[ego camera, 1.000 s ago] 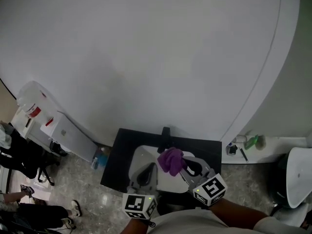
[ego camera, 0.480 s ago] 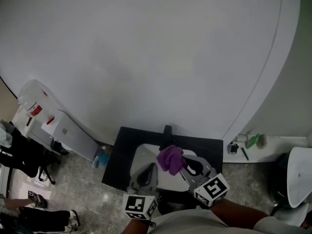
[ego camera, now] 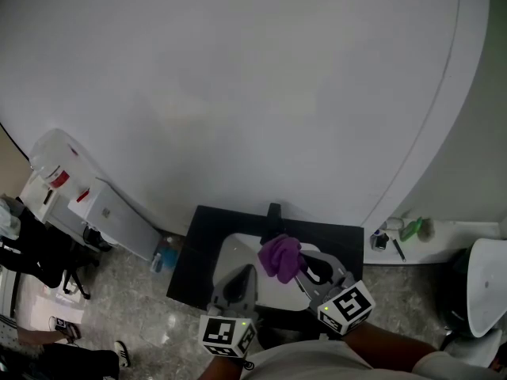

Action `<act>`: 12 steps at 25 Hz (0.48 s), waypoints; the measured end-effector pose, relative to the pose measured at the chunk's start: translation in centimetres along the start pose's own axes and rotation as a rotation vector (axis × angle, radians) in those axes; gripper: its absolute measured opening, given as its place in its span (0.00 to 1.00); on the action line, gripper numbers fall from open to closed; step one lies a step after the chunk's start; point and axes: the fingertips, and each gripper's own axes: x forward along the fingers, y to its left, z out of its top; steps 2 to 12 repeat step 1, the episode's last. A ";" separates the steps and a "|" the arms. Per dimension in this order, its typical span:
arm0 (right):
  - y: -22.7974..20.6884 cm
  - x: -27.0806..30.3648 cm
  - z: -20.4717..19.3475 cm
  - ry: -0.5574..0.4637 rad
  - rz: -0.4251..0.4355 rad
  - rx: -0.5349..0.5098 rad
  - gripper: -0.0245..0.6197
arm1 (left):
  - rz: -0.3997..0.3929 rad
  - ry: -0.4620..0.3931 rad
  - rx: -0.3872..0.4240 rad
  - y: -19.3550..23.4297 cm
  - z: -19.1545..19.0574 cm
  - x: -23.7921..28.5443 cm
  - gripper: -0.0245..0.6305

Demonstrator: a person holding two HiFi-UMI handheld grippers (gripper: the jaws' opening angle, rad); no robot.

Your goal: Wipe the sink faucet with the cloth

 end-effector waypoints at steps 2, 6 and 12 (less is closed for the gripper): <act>0.0 0.0 0.0 0.001 0.000 0.003 0.12 | 0.000 -0.001 -0.002 0.0 0.1 0.0 0.05; 0.0 0.0 0.0 0.001 0.000 0.003 0.12 | 0.000 -0.001 -0.002 0.0 0.1 0.0 0.05; 0.0 0.0 0.0 0.001 0.000 0.003 0.12 | 0.000 -0.001 -0.002 0.0 0.1 0.0 0.05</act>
